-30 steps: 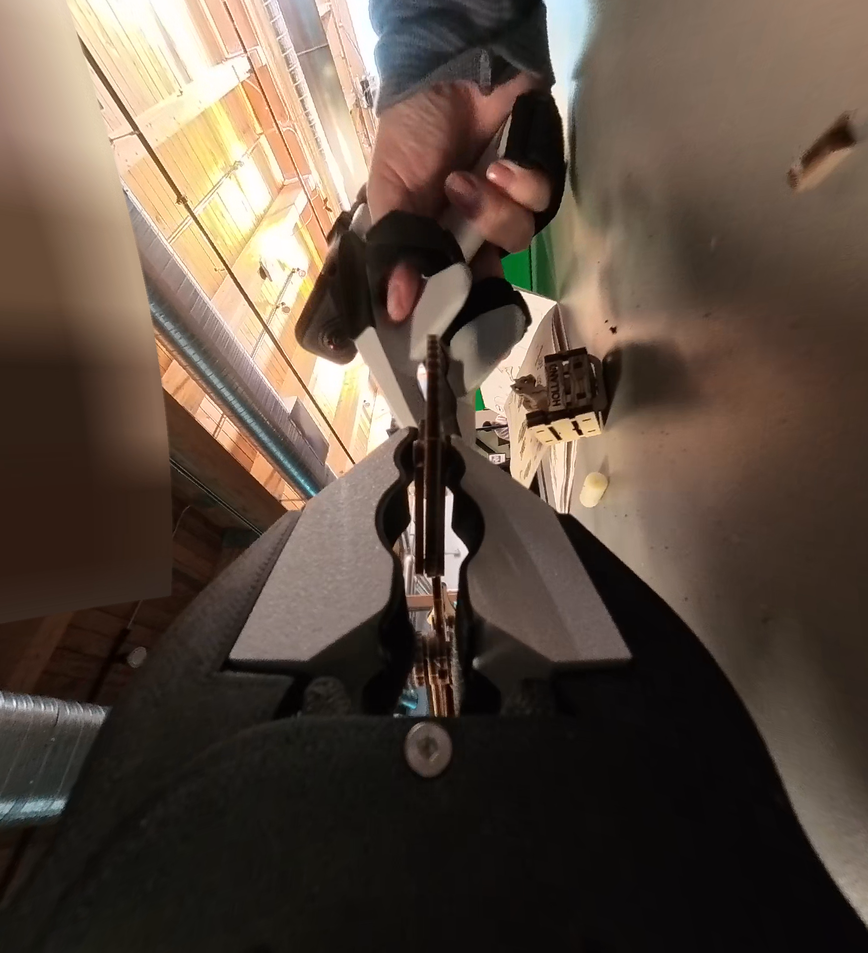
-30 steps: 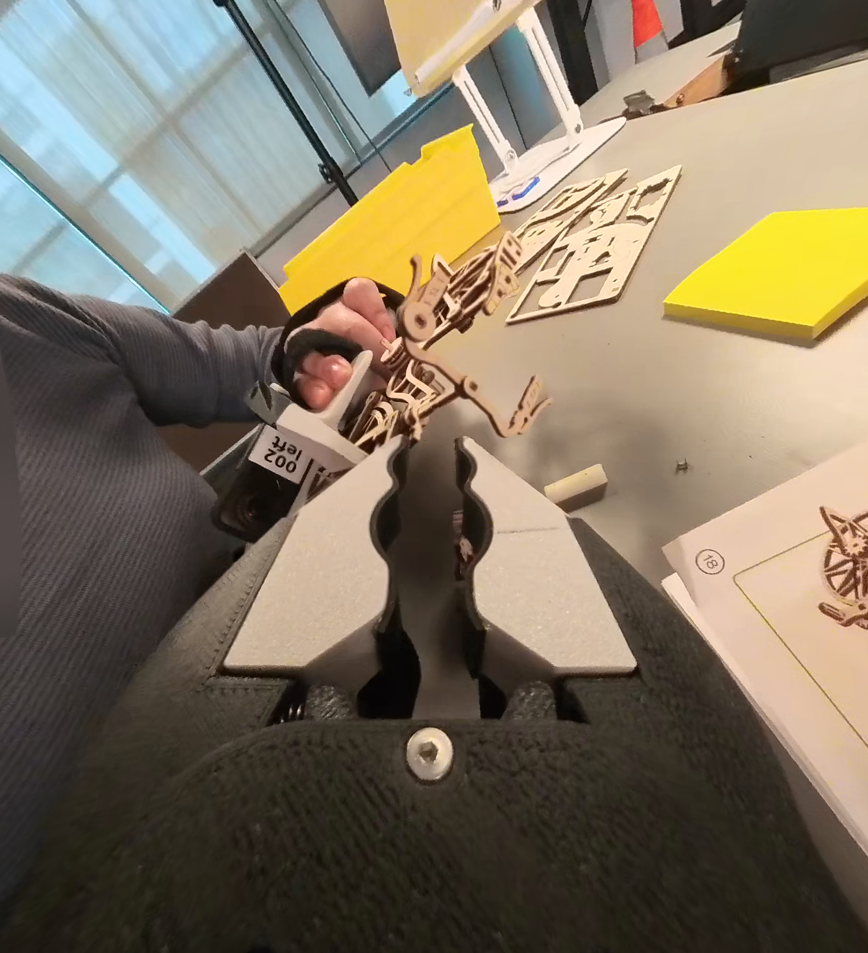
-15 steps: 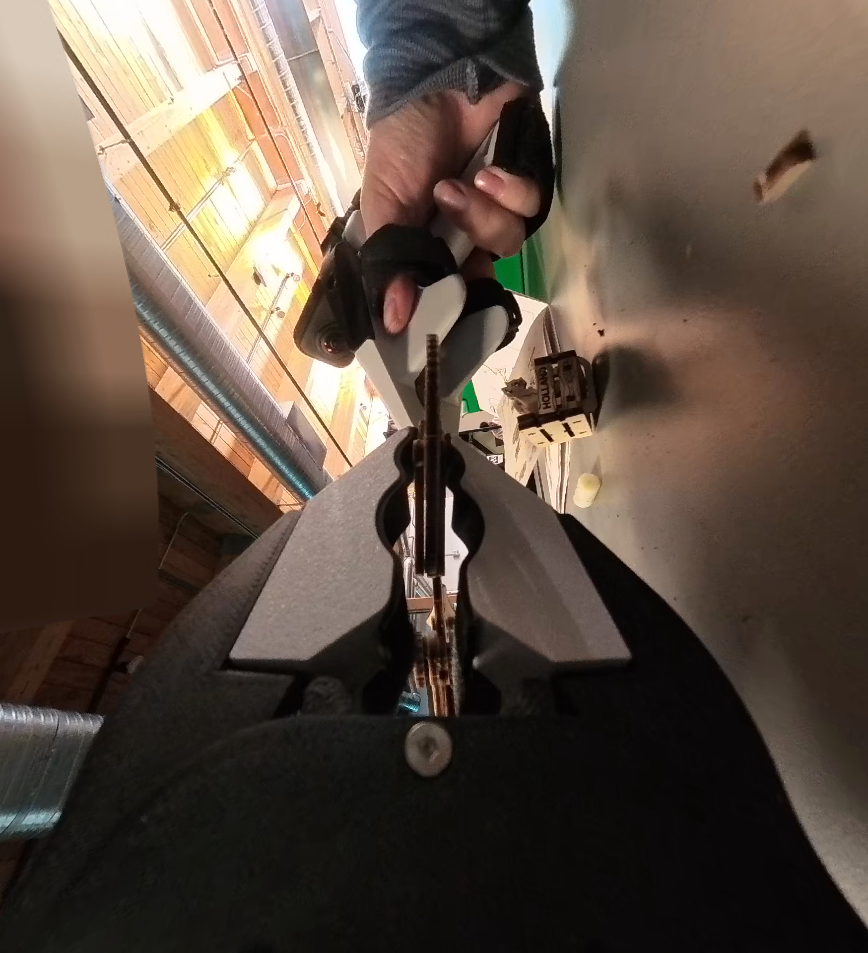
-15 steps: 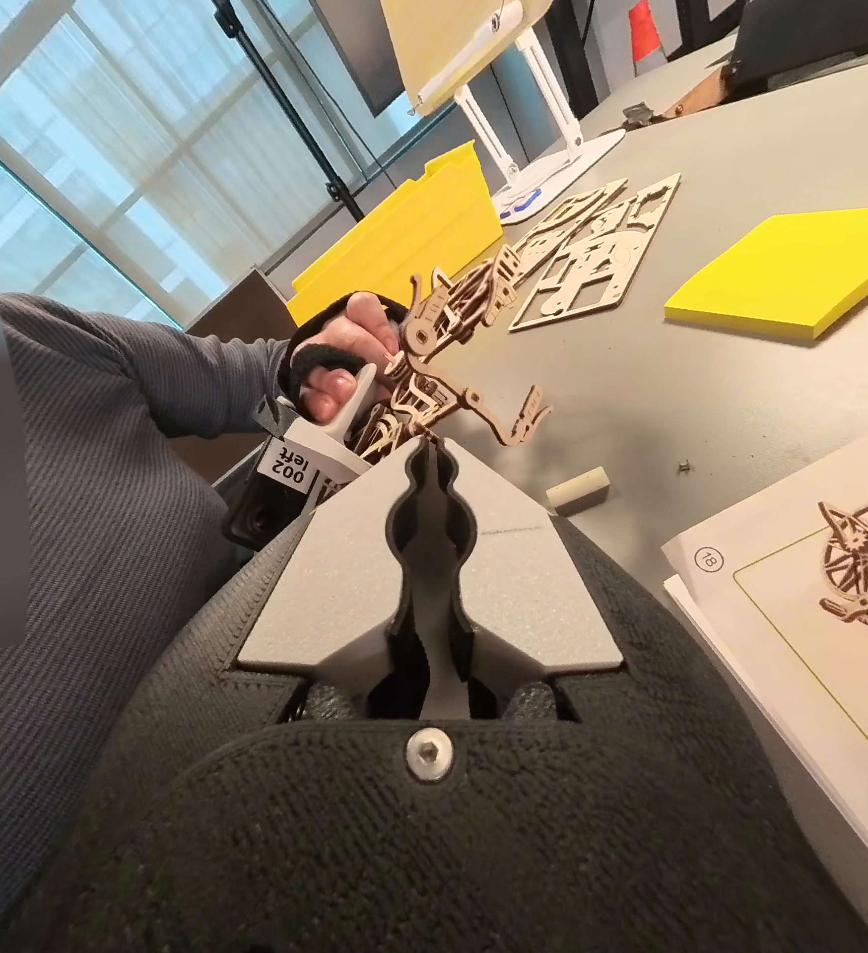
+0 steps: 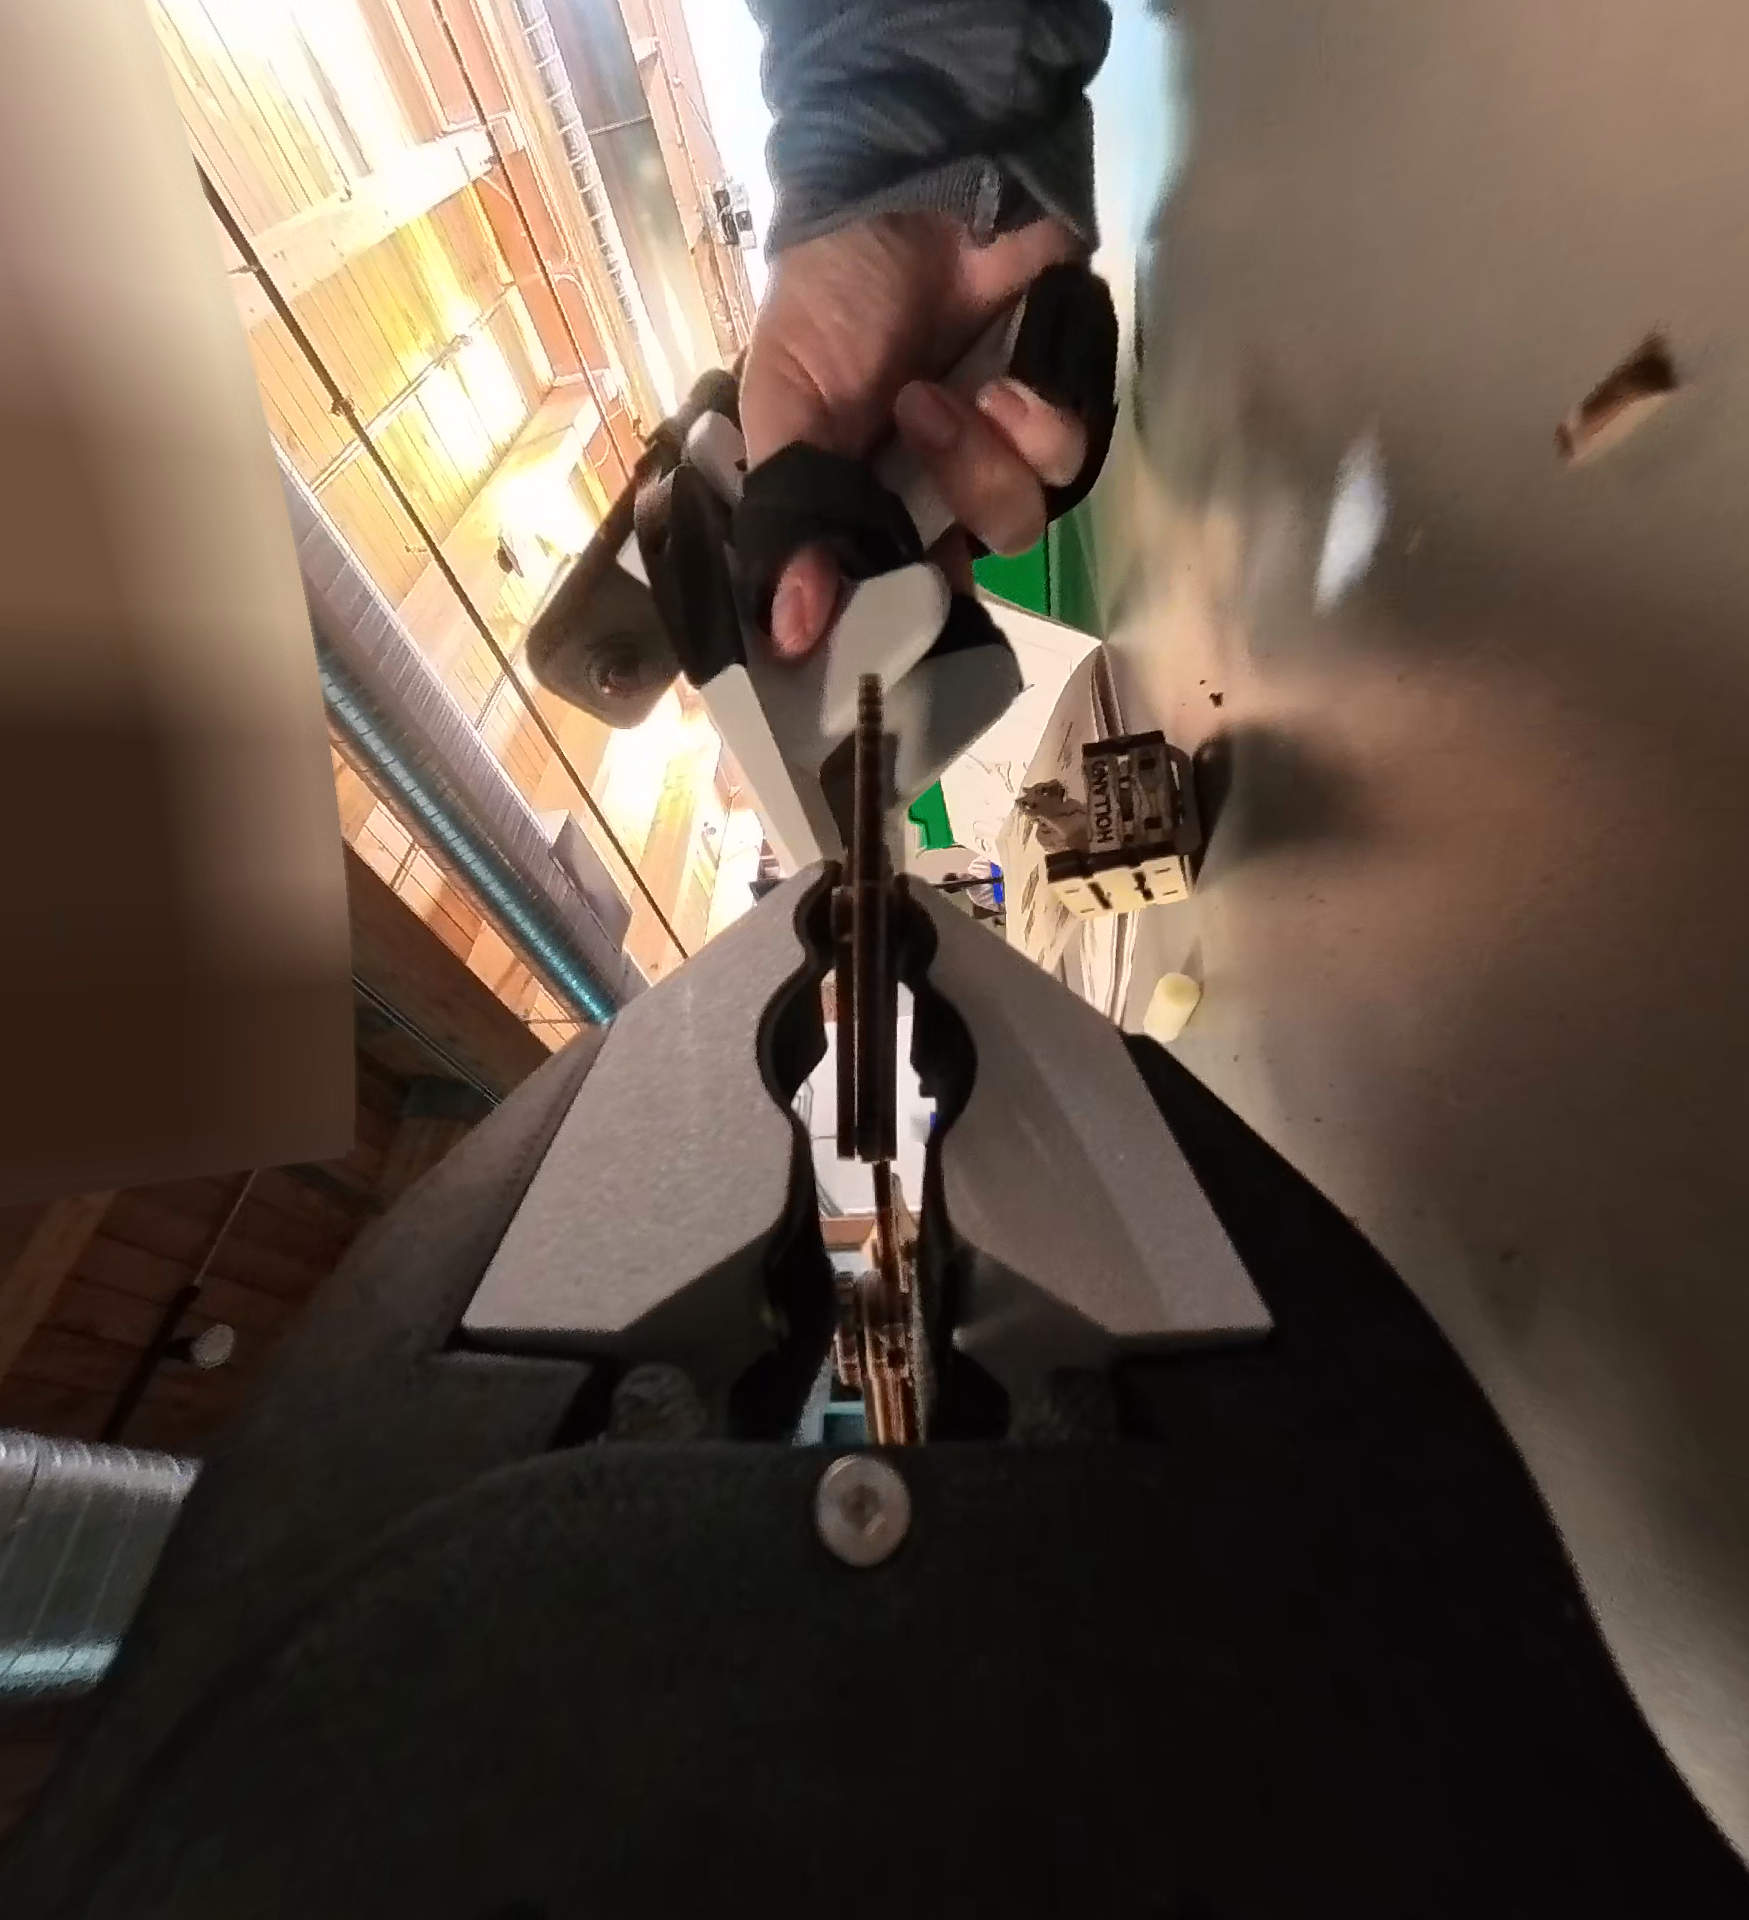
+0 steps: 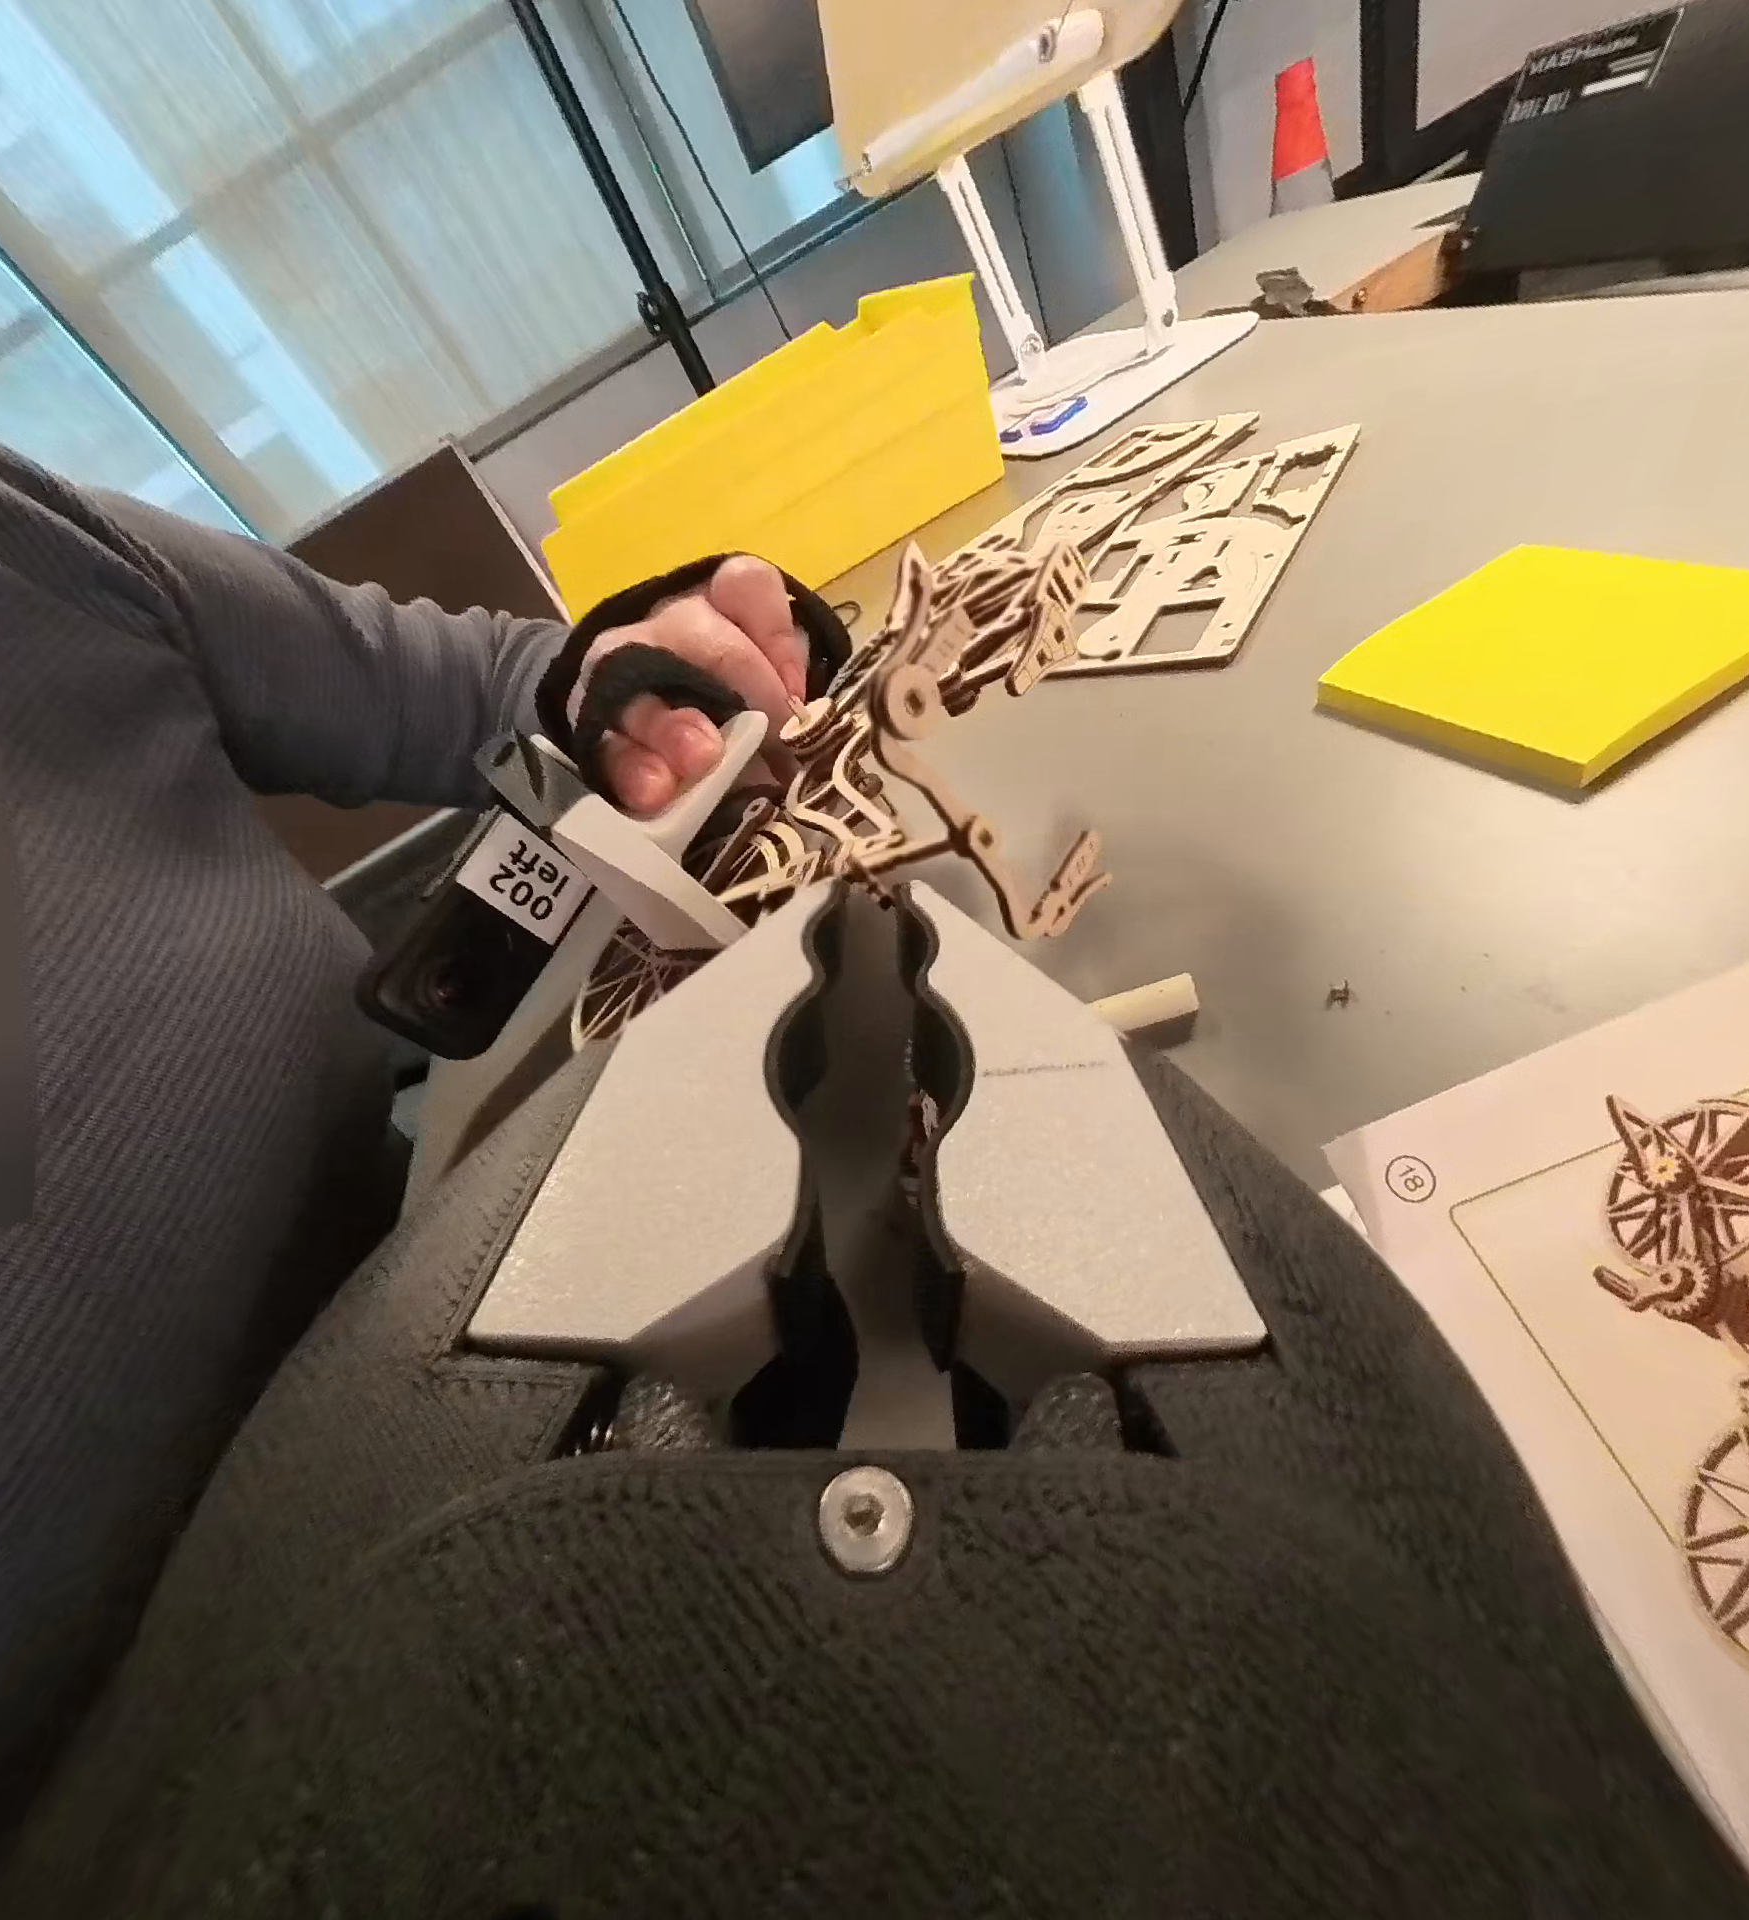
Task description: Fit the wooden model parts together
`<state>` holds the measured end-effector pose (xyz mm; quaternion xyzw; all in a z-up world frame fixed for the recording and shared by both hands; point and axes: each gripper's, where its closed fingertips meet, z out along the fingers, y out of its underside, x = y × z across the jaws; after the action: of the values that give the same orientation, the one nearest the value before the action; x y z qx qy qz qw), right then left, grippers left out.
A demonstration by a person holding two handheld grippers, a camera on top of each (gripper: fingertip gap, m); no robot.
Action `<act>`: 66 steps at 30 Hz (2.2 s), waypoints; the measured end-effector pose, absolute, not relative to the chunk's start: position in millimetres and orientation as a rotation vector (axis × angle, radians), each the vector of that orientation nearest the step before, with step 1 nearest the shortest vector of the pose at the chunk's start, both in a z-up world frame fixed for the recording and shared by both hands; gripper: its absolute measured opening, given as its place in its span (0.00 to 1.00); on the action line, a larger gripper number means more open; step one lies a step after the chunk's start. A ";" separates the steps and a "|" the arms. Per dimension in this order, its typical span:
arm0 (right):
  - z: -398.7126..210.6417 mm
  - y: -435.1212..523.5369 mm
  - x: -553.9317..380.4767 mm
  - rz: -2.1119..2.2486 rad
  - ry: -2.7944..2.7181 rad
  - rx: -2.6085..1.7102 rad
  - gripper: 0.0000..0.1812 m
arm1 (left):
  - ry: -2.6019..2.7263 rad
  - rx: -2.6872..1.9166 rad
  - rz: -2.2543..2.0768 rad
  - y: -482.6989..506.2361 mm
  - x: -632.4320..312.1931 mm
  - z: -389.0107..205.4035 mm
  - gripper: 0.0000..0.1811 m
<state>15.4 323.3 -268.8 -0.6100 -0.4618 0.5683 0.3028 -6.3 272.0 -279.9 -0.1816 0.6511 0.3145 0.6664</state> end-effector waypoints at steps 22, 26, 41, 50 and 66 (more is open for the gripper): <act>-267.8 326.6 13.8 1.237 -1.288 -1.509 0.00 | 1.456 -0.471 0.729 302.8 20.4 -275.3 0.04; -269.4 326.4 12.8 1.202 -1.301 -1.501 0.00 | 1.468 -0.470 0.728 300.0 16.4 -277.5 0.04; -273.7 319.7 10.8 1.182 -1.357 -1.466 0.00 | 1.492 -0.452 0.672 273.0 -7.0 -284.0 0.04; -267.9 318.9 11.4 1.285 -1.319 -1.469 0.00 | 1.476 -0.445 0.660 269.2 -7.8 -280.7 0.04; -268.9 321.4 12.0 1.375 -1.280 -1.518 0.00 | 1.472 -0.451 0.672 269.1 -9.4 -283.3 0.04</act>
<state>12.0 321.4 -268.9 -0.5875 -0.4955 0.5323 0.3551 -9.4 269.1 -283.3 -0.1998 0.6526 0.2978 0.6674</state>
